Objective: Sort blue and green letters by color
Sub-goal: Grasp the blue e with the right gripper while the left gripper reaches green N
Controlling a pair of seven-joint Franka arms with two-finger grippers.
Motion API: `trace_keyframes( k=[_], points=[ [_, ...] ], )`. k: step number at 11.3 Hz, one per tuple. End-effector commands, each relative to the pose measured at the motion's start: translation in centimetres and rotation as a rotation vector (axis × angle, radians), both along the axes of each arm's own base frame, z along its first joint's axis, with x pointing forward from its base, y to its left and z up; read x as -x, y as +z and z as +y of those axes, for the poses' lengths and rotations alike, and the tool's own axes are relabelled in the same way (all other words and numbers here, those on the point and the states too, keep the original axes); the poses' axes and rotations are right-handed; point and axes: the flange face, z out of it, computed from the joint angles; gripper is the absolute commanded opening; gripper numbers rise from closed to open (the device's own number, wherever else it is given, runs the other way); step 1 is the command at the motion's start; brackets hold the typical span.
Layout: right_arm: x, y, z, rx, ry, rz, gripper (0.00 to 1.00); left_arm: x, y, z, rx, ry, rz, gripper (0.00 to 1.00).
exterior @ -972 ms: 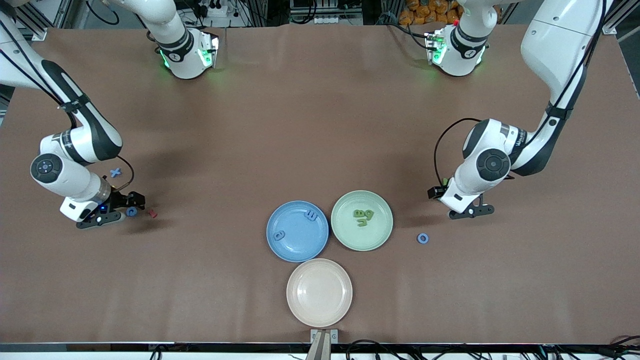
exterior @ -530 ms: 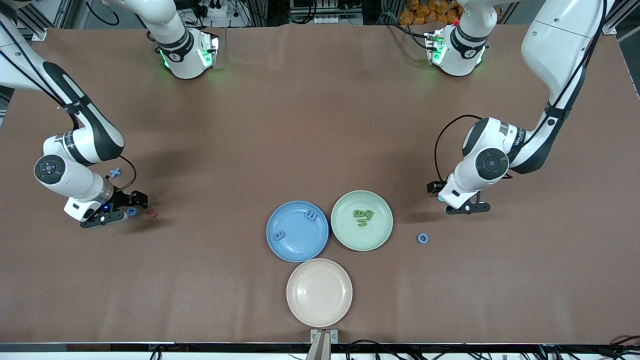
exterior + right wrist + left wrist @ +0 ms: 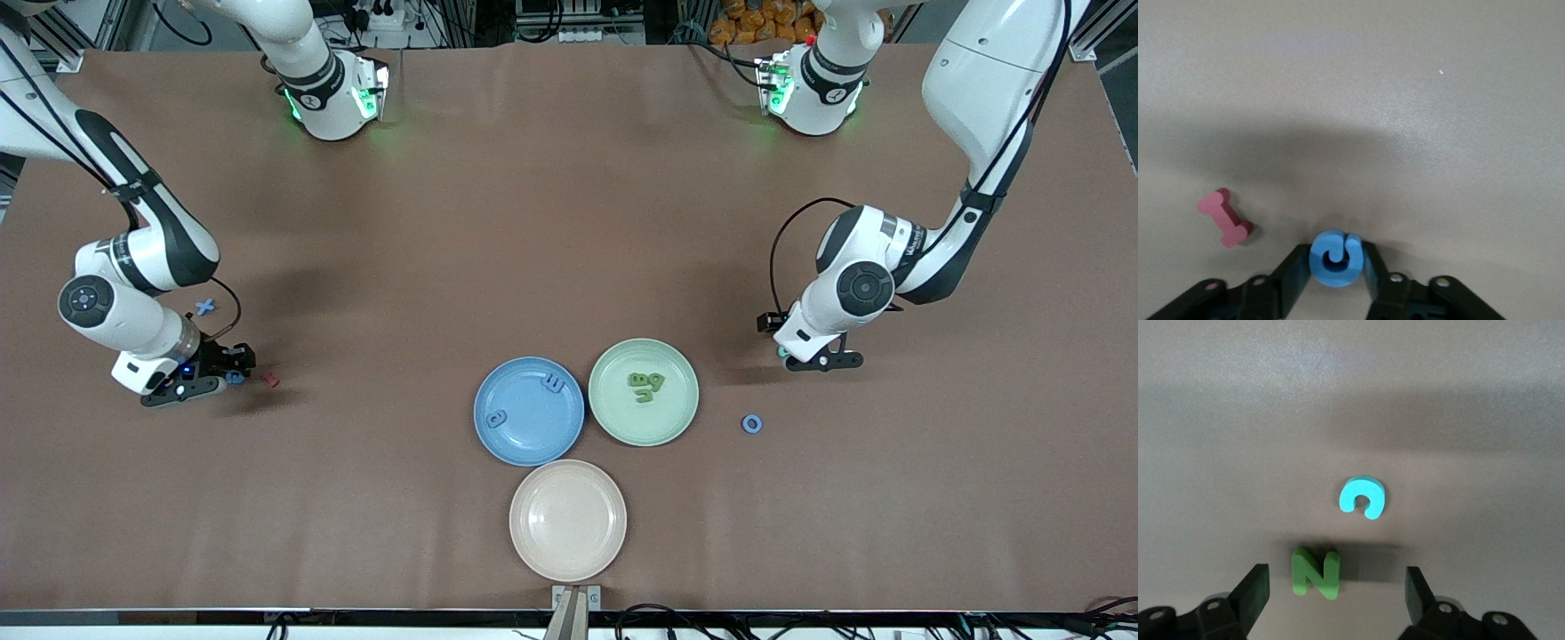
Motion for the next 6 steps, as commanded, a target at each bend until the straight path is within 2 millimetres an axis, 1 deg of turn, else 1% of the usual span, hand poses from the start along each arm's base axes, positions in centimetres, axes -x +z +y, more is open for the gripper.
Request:
trace_keyframes(
  k=[1,2,3,4,5,6],
  points=[
    [0.3,-0.6,0.0,-0.007,0.01,0.007,0.0,-0.3,0.4,2.2,0.003,-0.045,-0.013,0.89],
    [0.2,-0.4,0.5,-0.009,0.009,0.008,0.0,-0.7,0.7,3.7,0.015,-0.049,-0.015,0.88],
    [0.0,-0.3,1.5,-0.01,-0.012,0.008,0.0,-0.9,1.0,4.2,0.034,-0.062,-0.015,0.85],
    [-0.3,0.1,3.5,-0.01,-0.046,0.021,0.0,-0.9,1.1,4.2,0.048,-0.059,-0.014,0.82],
    [-0.4,1.0,6.0,-0.019,-0.092,0.052,0.0,-0.9,1.3,3.9,0.057,-0.063,-0.019,0.81],
    [-0.6,2.3,9.1,-0.034,-0.138,0.089,0.0,-0.9,1.3,3.8,0.061,-0.057,-0.017,0.8]
  ],
)
